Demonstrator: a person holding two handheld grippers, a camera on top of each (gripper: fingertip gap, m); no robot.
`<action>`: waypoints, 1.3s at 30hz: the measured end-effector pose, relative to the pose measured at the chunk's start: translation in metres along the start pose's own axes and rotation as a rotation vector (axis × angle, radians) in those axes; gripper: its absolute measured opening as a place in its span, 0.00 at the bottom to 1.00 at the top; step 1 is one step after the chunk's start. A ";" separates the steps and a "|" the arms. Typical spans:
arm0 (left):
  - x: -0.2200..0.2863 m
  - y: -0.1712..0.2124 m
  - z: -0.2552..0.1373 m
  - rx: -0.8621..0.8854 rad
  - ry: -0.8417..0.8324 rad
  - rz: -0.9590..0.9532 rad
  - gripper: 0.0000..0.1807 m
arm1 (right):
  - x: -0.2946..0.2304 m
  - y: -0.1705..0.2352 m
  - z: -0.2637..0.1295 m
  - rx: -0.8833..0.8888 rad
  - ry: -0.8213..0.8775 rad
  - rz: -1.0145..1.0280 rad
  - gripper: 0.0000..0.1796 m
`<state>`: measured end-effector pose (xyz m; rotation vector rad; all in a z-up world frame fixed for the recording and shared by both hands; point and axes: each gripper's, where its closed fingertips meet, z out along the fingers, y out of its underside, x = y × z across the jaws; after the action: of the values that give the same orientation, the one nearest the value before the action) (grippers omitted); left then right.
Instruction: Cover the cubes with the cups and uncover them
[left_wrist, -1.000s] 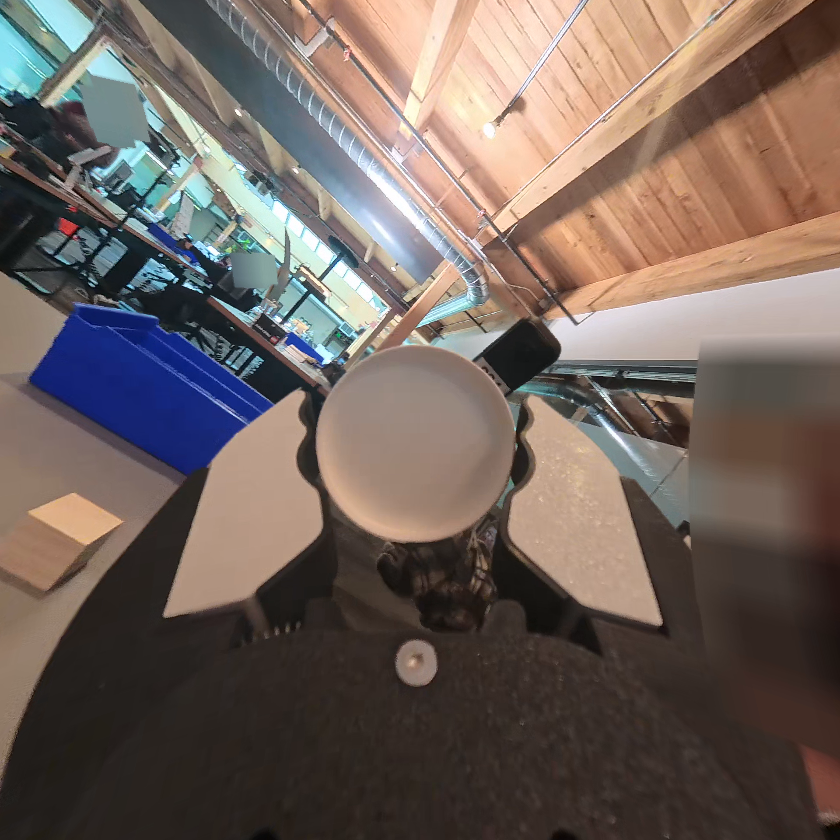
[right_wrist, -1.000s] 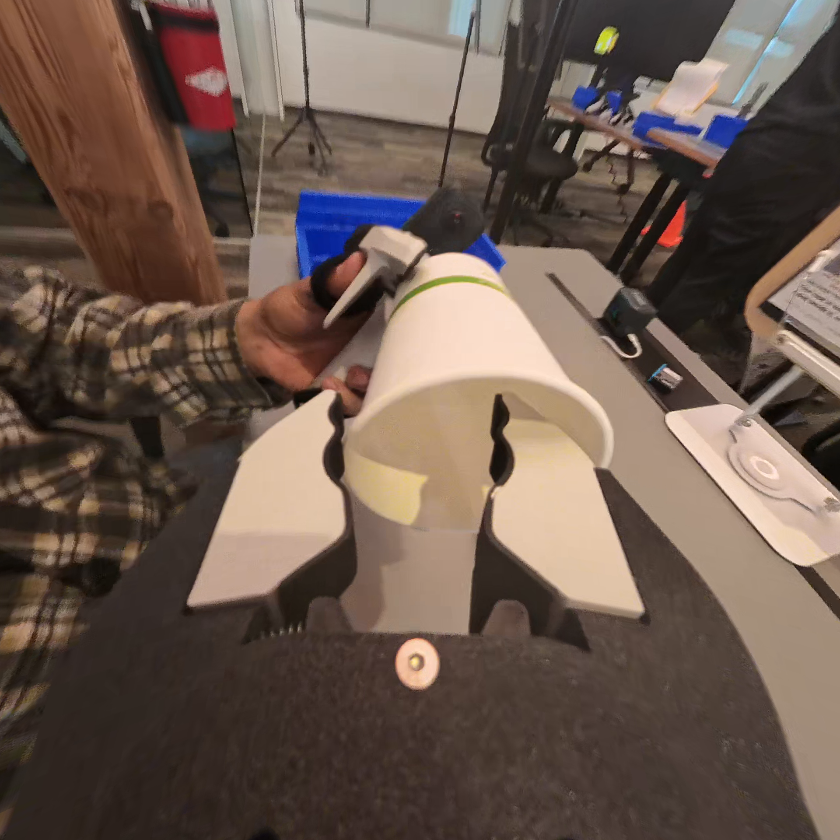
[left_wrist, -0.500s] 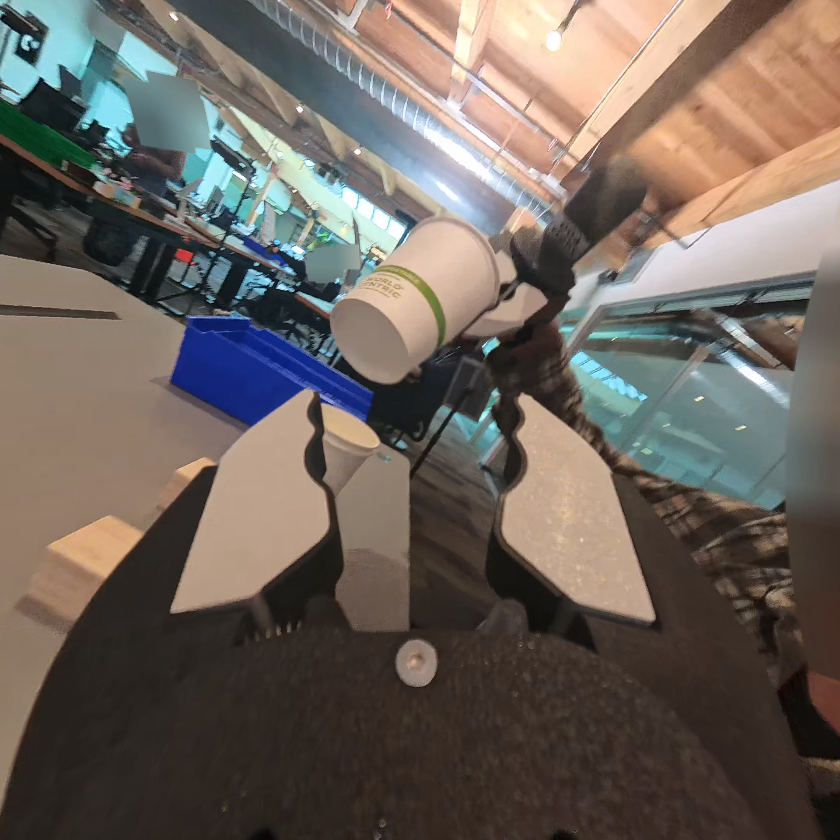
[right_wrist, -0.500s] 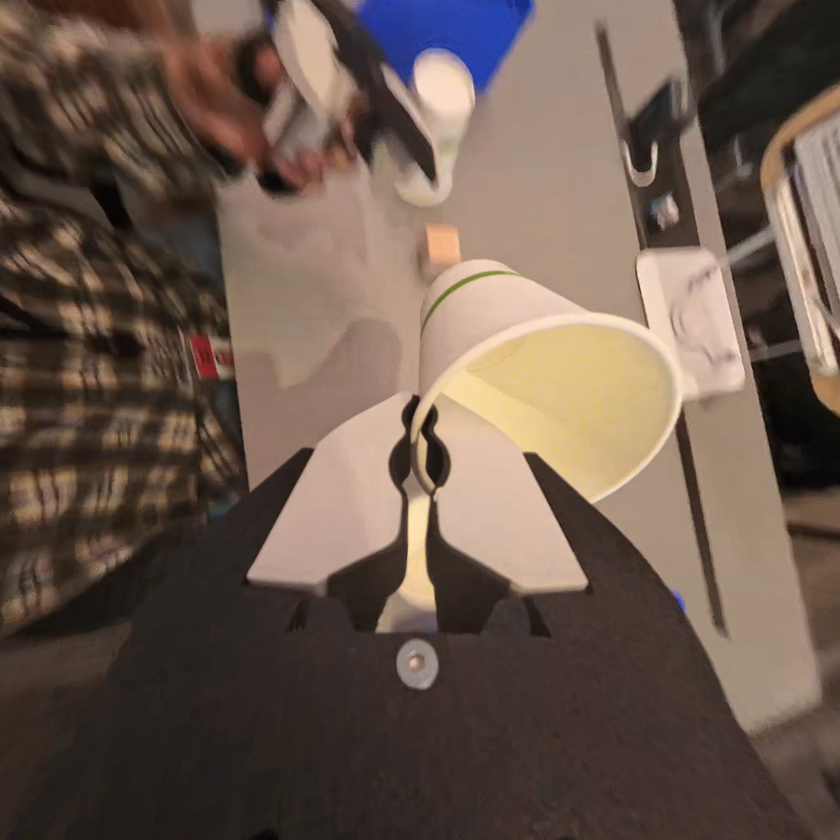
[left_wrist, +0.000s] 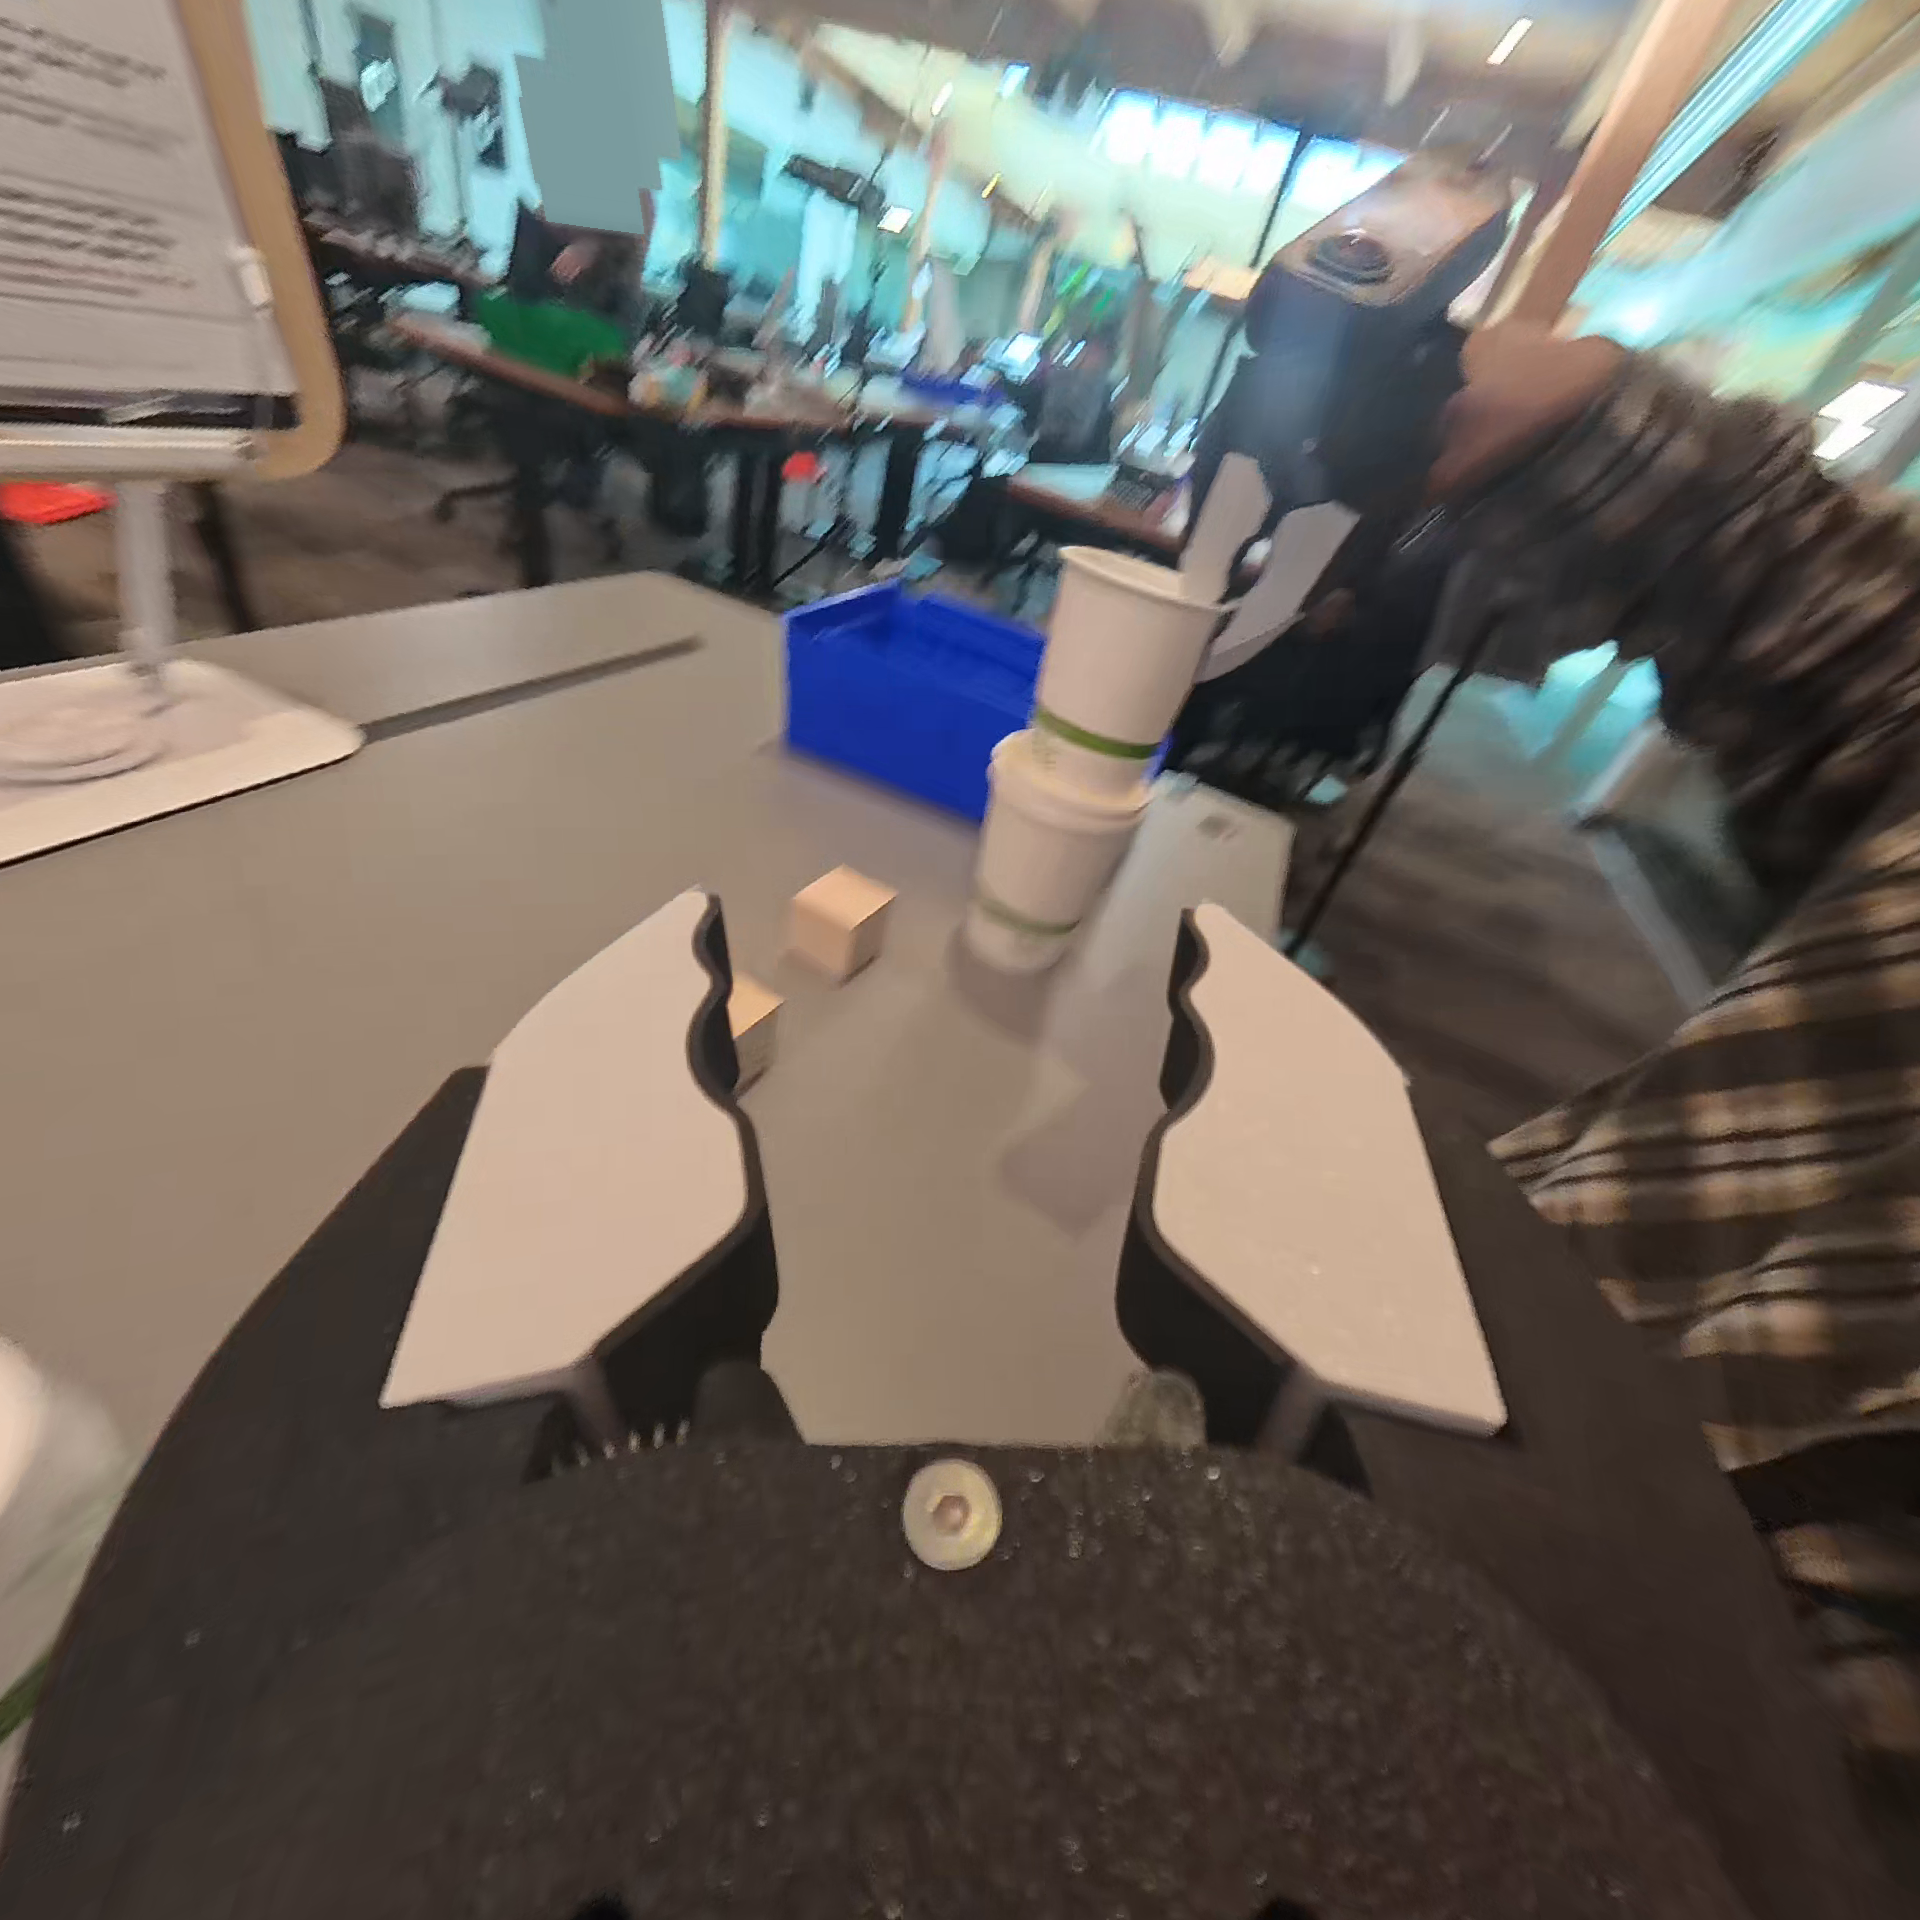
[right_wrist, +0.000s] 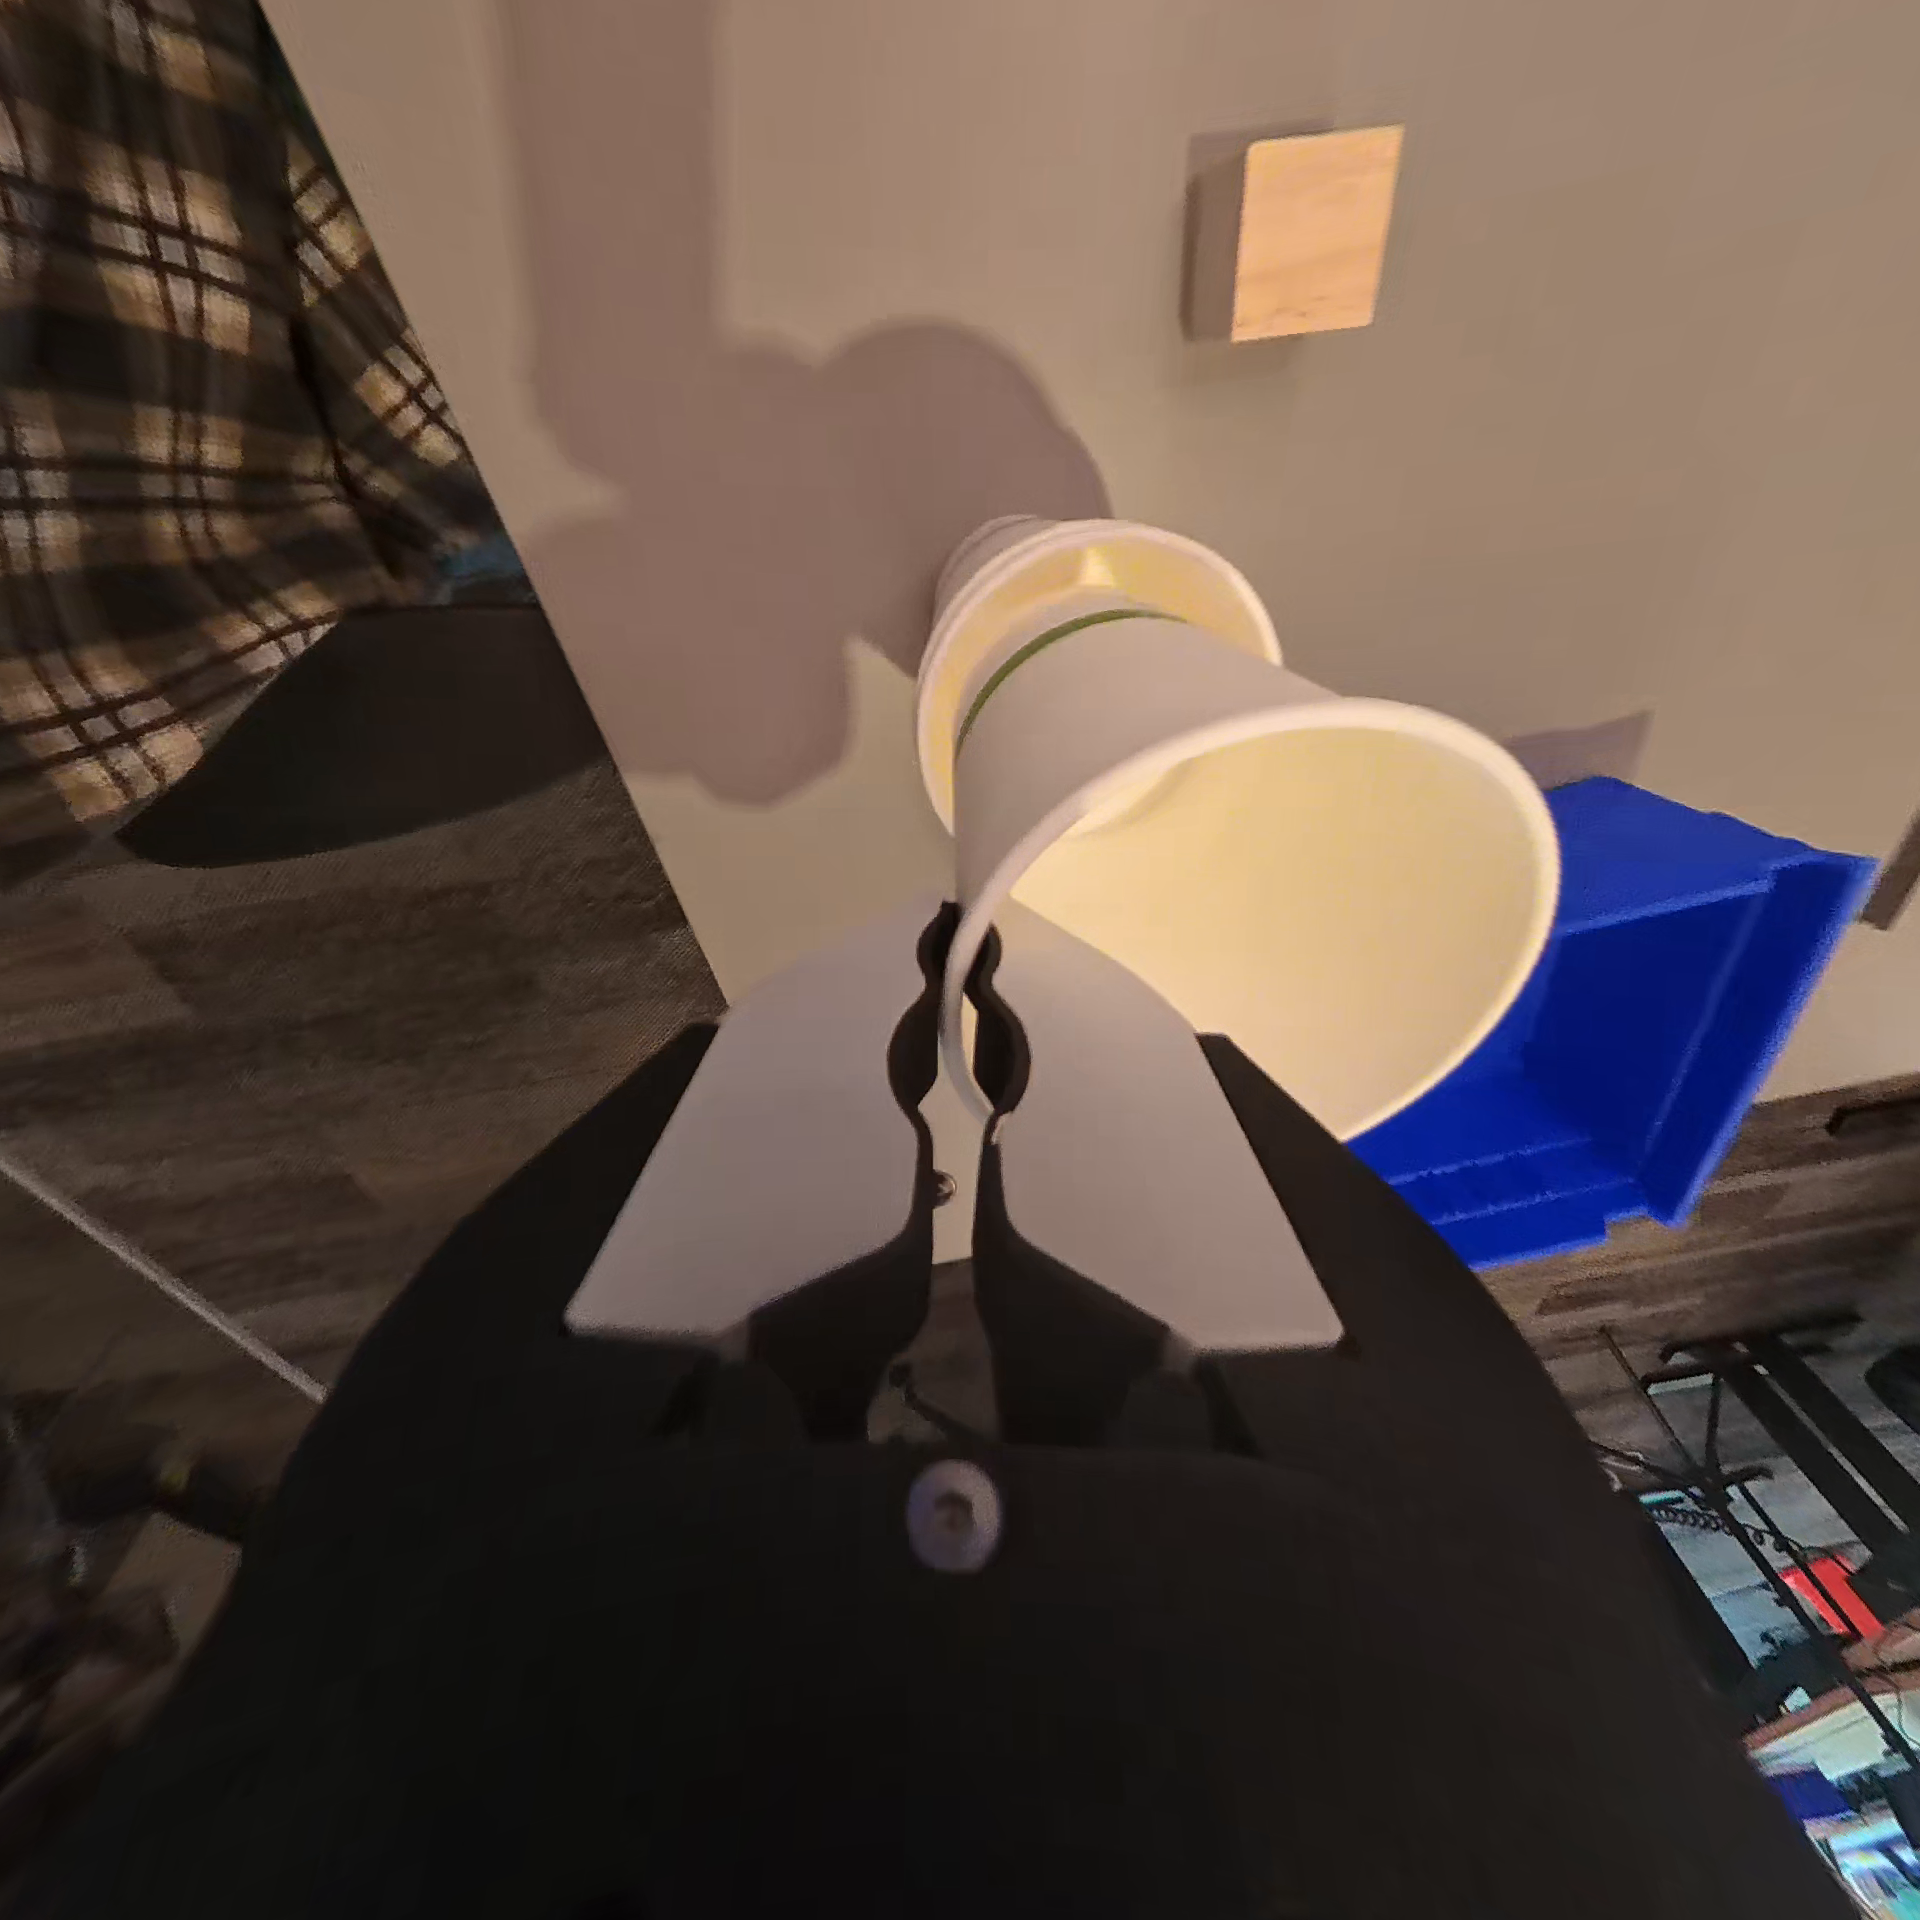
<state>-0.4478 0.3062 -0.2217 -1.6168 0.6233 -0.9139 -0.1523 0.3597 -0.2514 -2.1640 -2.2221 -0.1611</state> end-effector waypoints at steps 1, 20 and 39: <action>-0.003 0.001 -0.002 -0.020 -0.024 0.016 0.45 | 0.000 -0.001 0.008 -0.005 -0.010 -0.001 0.01; -0.111 0.008 -0.073 -0.918 -0.346 0.249 0.56 | -0.023 -0.039 -0.082 0.982 0.256 0.221 0.69; -0.185 0.102 -0.073 -1.425 -0.282 0.064 0.43 | -0.105 -0.035 -0.028 1.277 0.135 0.276 0.62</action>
<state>-0.6049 0.3877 -0.3582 -2.8531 1.2380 -0.0399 -0.1851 0.2512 -0.2355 -1.5364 -1.2367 0.8348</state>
